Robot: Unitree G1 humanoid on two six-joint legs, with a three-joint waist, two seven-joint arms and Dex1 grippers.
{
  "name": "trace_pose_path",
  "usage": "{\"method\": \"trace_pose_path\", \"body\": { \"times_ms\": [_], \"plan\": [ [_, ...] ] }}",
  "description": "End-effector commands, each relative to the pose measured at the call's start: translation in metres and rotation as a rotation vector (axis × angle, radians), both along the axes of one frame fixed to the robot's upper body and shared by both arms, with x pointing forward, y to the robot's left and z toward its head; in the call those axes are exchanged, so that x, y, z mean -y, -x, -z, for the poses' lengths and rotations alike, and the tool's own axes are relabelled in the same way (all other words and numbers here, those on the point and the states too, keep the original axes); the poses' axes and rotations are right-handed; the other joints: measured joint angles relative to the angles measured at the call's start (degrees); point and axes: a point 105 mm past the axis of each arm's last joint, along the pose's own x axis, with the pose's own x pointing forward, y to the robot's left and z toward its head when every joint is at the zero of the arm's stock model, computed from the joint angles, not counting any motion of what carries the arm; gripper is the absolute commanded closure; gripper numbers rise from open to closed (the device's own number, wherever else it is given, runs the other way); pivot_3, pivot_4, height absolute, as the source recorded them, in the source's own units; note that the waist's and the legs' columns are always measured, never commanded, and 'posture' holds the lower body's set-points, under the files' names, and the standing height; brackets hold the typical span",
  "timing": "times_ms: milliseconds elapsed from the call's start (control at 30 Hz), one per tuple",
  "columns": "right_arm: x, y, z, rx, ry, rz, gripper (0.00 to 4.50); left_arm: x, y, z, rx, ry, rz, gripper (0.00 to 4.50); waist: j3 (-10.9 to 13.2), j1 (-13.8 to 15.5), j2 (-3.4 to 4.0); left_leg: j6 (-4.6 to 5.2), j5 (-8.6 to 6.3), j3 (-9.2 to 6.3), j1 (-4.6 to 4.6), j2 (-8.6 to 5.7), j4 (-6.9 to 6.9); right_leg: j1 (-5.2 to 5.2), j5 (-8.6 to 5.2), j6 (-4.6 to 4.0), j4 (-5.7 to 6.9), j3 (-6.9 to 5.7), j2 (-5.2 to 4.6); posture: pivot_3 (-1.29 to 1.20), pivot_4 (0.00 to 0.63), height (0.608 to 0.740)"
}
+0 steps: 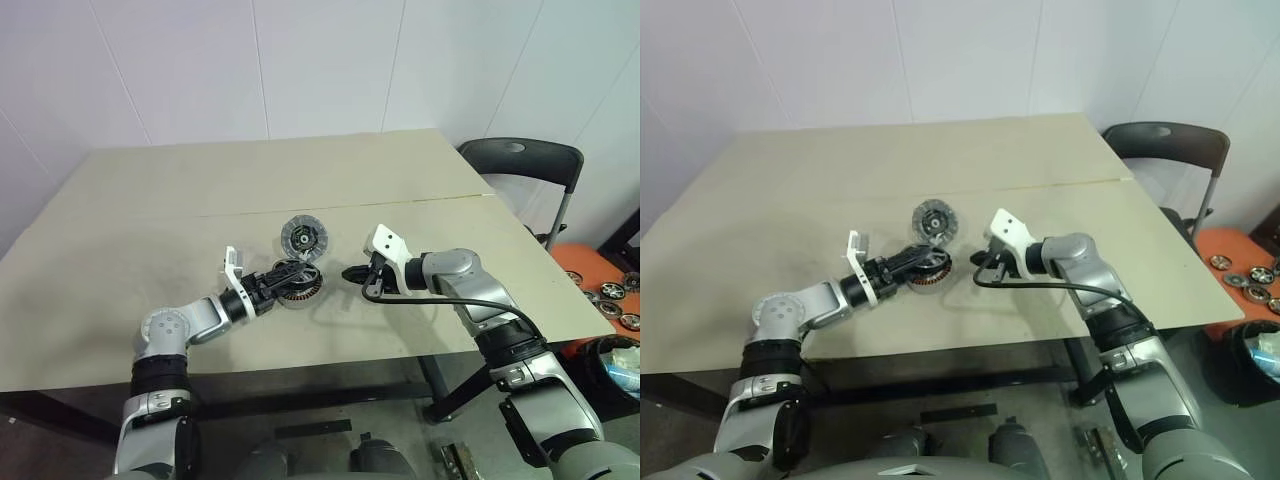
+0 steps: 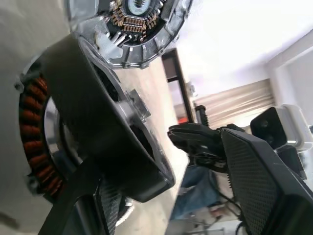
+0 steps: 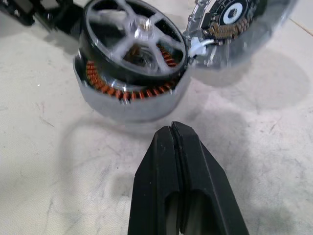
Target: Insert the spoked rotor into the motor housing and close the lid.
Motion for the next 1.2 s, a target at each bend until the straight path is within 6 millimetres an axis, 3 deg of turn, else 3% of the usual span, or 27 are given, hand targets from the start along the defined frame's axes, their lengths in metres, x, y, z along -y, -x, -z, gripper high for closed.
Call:
{"method": "trace_pose_path", "body": {
  "times_ms": [33,167,467,900,1033,1133,1200],
  "plan": [
    [-0.004,-0.005,-0.015,0.058,-0.017,-0.012,4.50,-0.017,-0.005,-0.010,0.040,-0.109,-0.033,1.24,0.00,0.11,0.00,0.00,0.00,0.01,-0.01,0.00,0.00,-0.01,0.00,0.00,0.00,0.00,-0.01,0.00,0.000,0.740],
    [-0.006,-0.006,-0.014,0.058,-0.016,-0.015,4.50,-0.020,0.005,-0.005,0.030,-0.187,0.006,1.24,0.00,0.23,-0.01,0.00,0.00,0.02,-0.19,-0.05,0.00,-0.14,0.01,0.00,-0.04,0.01,-0.06,0.00,0.000,0.740],
    [-0.006,-0.005,-0.010,0.055,-0.012,-0.014,4.50,-0.016,0.008,-0.009,0.044,-0.146,0.021,1.24,0.00,0.43,-0.02,0.00,0.00,0.03,-0.34,-0.05,-0.04,-0.33,0.03,0.02,-0.03,0.03,-0.07,0.00,0.000,0.740],
    [-0.004,-0.004,-0.005,0.051,0.007,-0.009,4.50,0.007,0.009,-0.013,0.062,-0.063,0.013,1.24,0.00,0.65,-0.03,0.00,0.00,0.01,-0.33,-0.10,0.03,-0.25,0.03,0.02,-0.04,0.01,-0.11,0.00,0.000,0.740],
    [-0.005,-0.004,-0.004,0.050,0.008,-0.009,4.50,-0.011,0.001,-0.042,0.163,0.029,-0.088,1.24,0.01,0.45,-0.03,0.00,0.00,0.02,-0.33,-0.09,0.02,-0.26,0.03,0.03,-0.04,0.02,-0.10,0.00,0.000,0.740],
    [-0.005,-0.004,-0.004,0.050,0.007,-0.012,4.50,-0.039,-0.013,-0.064,0.235,0.081,-0.244,1.24,0.01,0.26,-0.04,0.00,0.00,0.02,-0.32,-0.06,0.01,-0.29,0.03,0.03,-0.04,0.02,-0.08,0.00,0.000,0.740],
    [-0.006,-0.004,-0.004,0.050,0.006,-0.015,4.50,-0.062,-0.021,-0.069,0.283,-0.004,-0.356,1.24,0.01,0.24,-0.04,0.00,0.00,0.02,-0.32,-0.01,0.01,-0.31,0.05,0.01,-0.03,0.02,-0.06,0.00,0.000,0.740]
  ]
}}
